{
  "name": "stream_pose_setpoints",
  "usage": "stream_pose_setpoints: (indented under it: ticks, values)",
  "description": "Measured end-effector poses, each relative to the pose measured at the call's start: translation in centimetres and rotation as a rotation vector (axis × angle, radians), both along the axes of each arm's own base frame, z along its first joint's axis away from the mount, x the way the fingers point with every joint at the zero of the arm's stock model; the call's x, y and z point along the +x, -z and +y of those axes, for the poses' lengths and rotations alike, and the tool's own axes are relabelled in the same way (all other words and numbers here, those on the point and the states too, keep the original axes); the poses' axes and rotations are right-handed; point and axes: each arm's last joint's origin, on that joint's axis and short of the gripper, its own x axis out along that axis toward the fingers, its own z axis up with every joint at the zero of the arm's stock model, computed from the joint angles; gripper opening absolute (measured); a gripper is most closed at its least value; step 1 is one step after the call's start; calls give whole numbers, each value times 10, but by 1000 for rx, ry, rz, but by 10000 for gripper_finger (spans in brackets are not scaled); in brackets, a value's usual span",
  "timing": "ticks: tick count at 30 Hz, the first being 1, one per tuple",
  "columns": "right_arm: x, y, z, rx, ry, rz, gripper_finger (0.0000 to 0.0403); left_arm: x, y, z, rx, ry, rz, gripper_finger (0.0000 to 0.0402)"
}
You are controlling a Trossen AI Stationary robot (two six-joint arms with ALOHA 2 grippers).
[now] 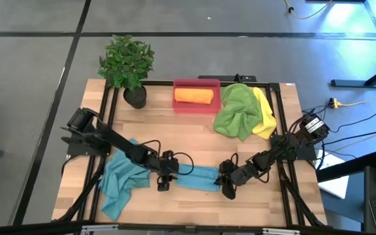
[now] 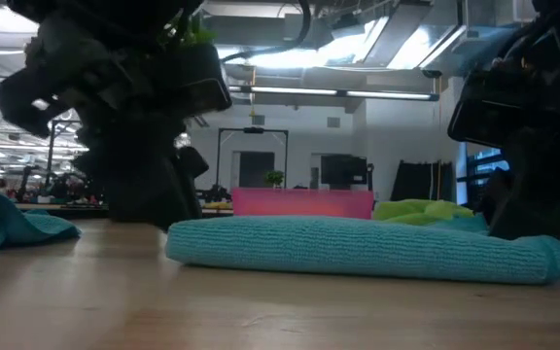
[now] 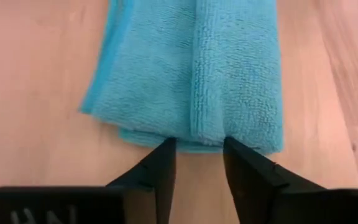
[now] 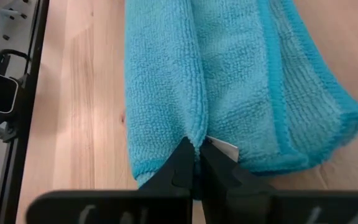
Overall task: Roll microfiber towels into tight, uniform cylinder then place into a basket
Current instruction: Roll the right blue towel
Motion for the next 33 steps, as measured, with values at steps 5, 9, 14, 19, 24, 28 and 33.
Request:
stream_pose_setpoints:
  ticks: [5, 9, 14, 19, 24, 28, 33]
  values:
    - [0, 0, 0, -6, 1, 7, 12, 0, -7, 1, -1, -21, -21, 145]
    - [0, 1, 0, -7, 1, 7, 12, -1, -8, 1, 6, -23, -20, 156]
    - [0, 1, 0, -9, 0, 7, 12, -2, -7, 3, 31, -38, -9, 170]
    - [0, 1, -1, -11, 0, 7, 12, -8, -21, 8, 59, -55, -7, 181]
    - [0, 1, -1, -12, 2, 6, 12, -11, -50, 12, 97, -81, -130, 180]
    - [0, 1, -1, -14, 4, 5, 12, -6, -65, 7, 58, -66, -271, 179]
    - [0, 1, -1, -23, 0, 2, 12, 1, -60, -4, 49, -26, -340, 178]
